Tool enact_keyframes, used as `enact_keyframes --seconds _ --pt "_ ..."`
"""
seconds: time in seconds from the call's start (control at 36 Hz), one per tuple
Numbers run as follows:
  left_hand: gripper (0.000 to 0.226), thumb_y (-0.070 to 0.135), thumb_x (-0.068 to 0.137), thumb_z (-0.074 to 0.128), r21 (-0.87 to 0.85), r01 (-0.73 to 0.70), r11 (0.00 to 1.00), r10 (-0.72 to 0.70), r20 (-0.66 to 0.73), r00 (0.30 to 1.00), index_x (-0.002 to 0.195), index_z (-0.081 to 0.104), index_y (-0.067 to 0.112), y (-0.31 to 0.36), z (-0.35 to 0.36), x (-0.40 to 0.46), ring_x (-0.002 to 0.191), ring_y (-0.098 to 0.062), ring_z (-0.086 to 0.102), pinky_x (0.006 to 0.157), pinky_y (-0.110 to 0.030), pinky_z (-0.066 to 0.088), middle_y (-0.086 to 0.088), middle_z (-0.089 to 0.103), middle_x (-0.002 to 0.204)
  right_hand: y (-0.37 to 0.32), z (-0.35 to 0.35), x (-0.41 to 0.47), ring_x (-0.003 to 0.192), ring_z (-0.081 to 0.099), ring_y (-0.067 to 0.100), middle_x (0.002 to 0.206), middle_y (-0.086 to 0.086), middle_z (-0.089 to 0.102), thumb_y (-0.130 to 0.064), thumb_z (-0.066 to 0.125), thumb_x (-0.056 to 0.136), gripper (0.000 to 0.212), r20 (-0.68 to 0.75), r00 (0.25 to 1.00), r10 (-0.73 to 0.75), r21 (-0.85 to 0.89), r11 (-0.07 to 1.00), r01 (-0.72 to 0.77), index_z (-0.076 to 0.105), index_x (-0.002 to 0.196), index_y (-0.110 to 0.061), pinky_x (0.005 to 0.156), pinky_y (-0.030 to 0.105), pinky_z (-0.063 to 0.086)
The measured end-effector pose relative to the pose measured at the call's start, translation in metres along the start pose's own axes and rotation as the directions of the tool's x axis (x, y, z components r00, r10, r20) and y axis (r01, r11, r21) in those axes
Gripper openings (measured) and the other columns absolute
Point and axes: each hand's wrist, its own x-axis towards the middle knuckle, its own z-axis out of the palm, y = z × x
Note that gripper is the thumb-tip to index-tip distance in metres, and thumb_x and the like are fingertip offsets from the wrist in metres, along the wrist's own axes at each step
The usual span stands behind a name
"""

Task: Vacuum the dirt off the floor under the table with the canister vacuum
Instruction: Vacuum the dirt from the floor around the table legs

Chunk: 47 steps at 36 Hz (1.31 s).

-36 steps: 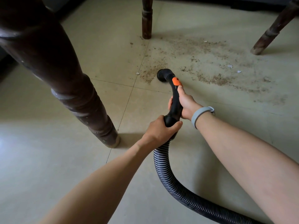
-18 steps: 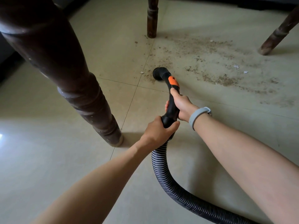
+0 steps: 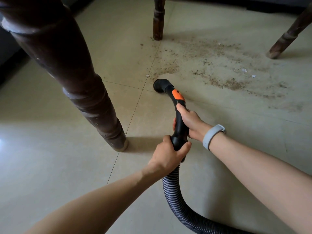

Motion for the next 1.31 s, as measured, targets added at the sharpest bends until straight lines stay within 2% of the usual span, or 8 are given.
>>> enact_keyframes --seconds 0.14,0.25,0.5,0.61,0.86,1.0,1.14,1.31 --pt "0.048 0.05 0.085 0.061 -0.078 -0.001 0.997 0.0 -0.012 1.0 0.11 0.048 0.011 0.003 -0.005 0.015 0.075 -0.017 0.066 0.067 -0.029 0.053 -0.003 0.068 0.088 -0.015 0.008 0.007 0.047 0.05 0.019 0.062 0.009 0.049 -0.037 0.051 0.097 0.033 -0.028 1.0 -0.006 -0.007 1.0 0.006 0.044 0.088 -0.006 0.052 0.028 0.045" --pt "0.045 0.049 0.085 0.06 -0.09 -0.011 0.996 0.008 -0.033 0.999 0.11 0.05 0.012 0.006 -0.014 0.028 0.069 -0.011 0.062 0.057 -0.022 0.047 -0.001 0.065 0.088 -0.025 0.015 0.017 0.049 0.05 0.021 0.063 0.01 0.051 -0.039 0.051 0.096 0.035 -0.061 0.998 -0.007 -0.035 0.999 0.005 0.044 0.088 -0.005 0.053 0.029 0.046" --pt "0.037 0.047 0.084 0.062 -0.134 -0.038 0.99 0.033 -0.037 0.999 0.1 0.055 0.014 0.008 -0.029 0.056 0.067 -0.015 0.065 0.059 -0.024 0.049 -0.004 0.068 0.084 -0.044 0.027 0.038 0.051 0.051 0.021 0.066 0.009 0.052 -0.041 0.052 0.095 0.037 -0.131 0.991 0.032 0.004 0.999 -0.031 0.044 0.086 -0.007 0.055 0.03 0.047" --pt "0.042 0.049 0.083 0.062 -0.146 -0.046 0.988 0.037 -0.063 0.997 0.101 0.054 0.013 0.005 -0.038 0.059 0.072 -0.019 0.067 0.066 -0.031 0.055 -0.006 0.069 0.086 -0.049 0.036 0.039 0.05 0.05 0.021 0.067 0.01 0.051 -0.041 0.056 0.093 0.036 -0.101 0.991 0.084 0.069 0.995 -0.077 0.043 0.089 -0.007 0.054 0.03 0.047" --pt "0.043 0.052 0.082 0.061 -0.101 -0.018 0.995 0.009 -0.091 0.996 0.101 0.054 0.014 0.0 -0.05 0.056 0.075 -0.018 0.067 0.069 -0.031 0.055 -0.004 0.068 0.087 -0.048 0.051 0.039 0.052 0.051 0.019 0.071 0.008 0.051 -0.041 0.056 0.093 0.035 -0.031 0.993 0.117 0.123 0.986 -0.113 0.044 0.096 -0.008 0.054 0.029 0.047" --pt "0.038 0.049 0.083 0.061 -0.138 0.029 0.99 -0.039 -0.07 0.997 0.101 0.053 0.017 -0.002 -0.05 0.043 0.074 -0.015 0.065 0.068 -0.029 0.053 -0.002 0.066 0.086 -0.043 0.057 0.031 0.051 0.049 0.019 0.068 0.008 0.049 -0.04 0.056 0.094 0.035 -0.019 0.993 0.12 0.088 0.989 -0.118 0.044 0.094 -0.008 0.054 0.029 0.047" --pt "0.046 0.051 0.085 0.059 -0.085 0.041 0.996 -0.046 -0.055 0.997 0.11 0.048 0.013 -0.012 -0.04 0.022 0.076 -0.017 0.066 0.069 -0.031 0.054 -0.004 0.067 0.09 -0.024 0.054 0.018 0.051 0.05 0.02 0.065 0.009 0.049 -0.037 0.052 0.096 0.032 0.024 0.995 0.095 0.024 0.995 -0.095 0.044 0.091 -0.006 0.058 0.031 0.047" --pt "0.048 0.051 0.086 0.059 -0.108 0.067 0.992 -0.077 -0.09 0.993 0.112 0.046 0.013 -0.021 -0.025 0.002 0.079 -0.017 0.065 0.069 -0.027 0.051 -0.002 0.065 0.092 -0.005 0.052 0.004 0.044 0.05 0.018 0.059 0.008 0.049 -0.034 0.051 0.097 0.029 0.1 0.994 0.044 -0.057 0.998 -0.038 0.042 0.091 -0.007 0.048 0.026 0.047"
